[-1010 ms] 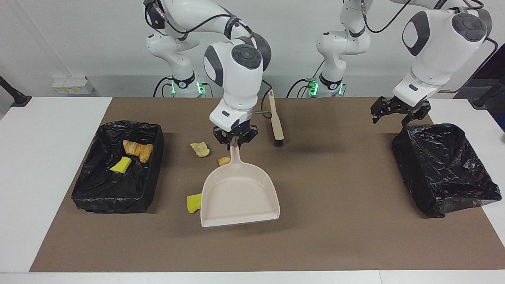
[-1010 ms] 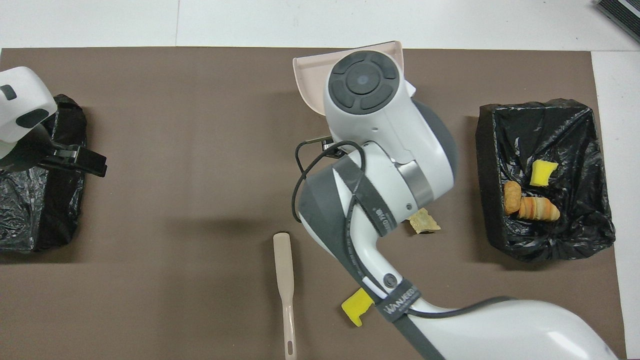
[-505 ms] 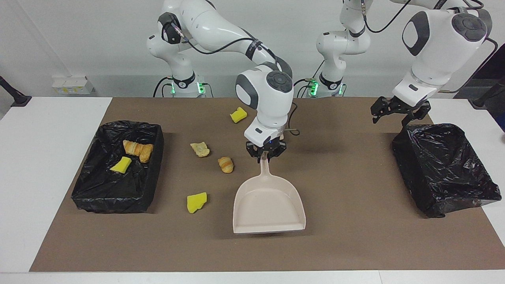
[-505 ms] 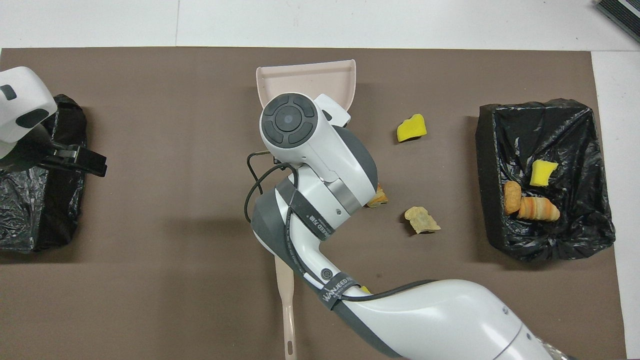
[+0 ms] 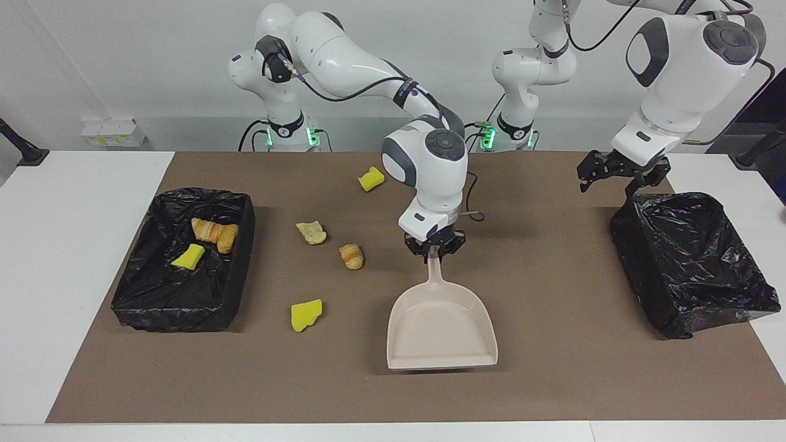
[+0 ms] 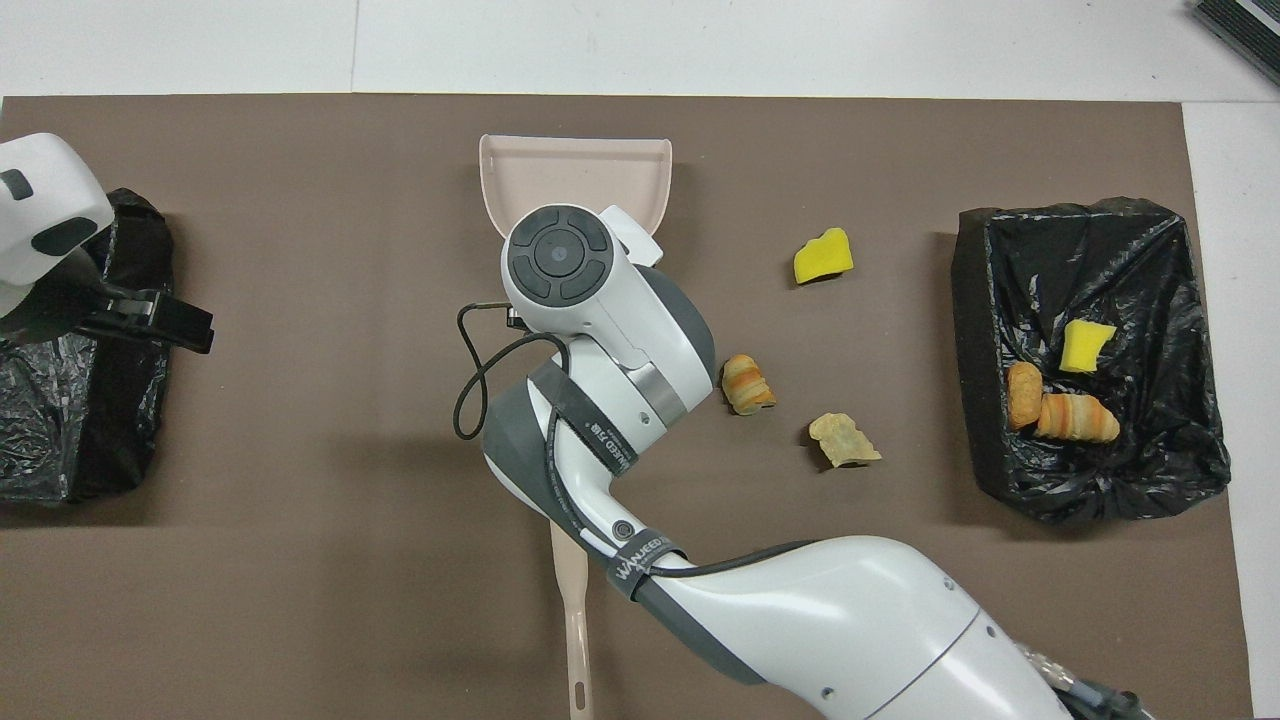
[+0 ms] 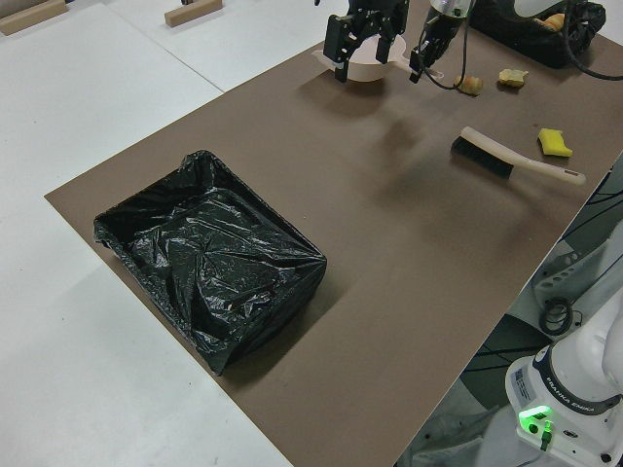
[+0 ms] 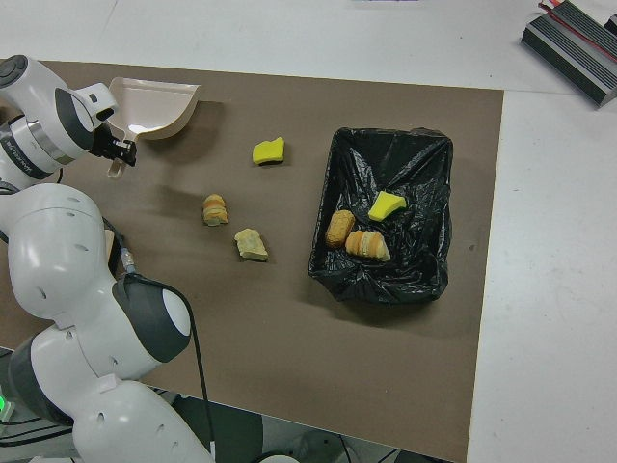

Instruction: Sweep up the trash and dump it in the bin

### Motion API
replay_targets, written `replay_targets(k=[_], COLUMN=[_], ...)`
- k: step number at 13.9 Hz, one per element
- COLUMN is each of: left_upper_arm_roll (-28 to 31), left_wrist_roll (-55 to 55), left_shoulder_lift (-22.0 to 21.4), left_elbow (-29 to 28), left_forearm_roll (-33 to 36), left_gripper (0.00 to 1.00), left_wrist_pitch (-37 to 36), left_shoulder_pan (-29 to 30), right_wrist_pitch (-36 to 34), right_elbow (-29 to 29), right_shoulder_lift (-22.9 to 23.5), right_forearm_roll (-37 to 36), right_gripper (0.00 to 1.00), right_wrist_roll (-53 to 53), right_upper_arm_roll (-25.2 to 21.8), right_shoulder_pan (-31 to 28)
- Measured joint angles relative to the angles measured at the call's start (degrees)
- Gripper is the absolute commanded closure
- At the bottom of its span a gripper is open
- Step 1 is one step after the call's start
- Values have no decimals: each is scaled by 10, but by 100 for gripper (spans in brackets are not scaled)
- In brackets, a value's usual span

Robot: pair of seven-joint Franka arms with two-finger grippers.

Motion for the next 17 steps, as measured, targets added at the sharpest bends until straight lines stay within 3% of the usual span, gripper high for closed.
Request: replay_targets(k=[9, 13, 17], left_upper_arm_roll=[0, 0, 0], left_wrist_roll=[0, 0, 0], left_shoulder_lift=[0, 0, 0], left_elbow=[0, 0, 0], left_forearm_roll=[0, 0, 0], left_gripper=[0, 0, 0], left_wrist_pitch=[0, 0, 0], left_shoulder_pan=[0, 0, 0], right_wrist_pitch=[-27, -27, -26], right_elbow=[-6, -12, -13], right_shoulder_lift=[9, 8, 5], right_forearm_roll=[30, 30, 30], right_gripper=[98, 52, 21], right_wrist_roll=[1, -6, -6], right_upper_arm_roll=[1, 1, -1], right_shoulder_pan=[14, 13, 6])
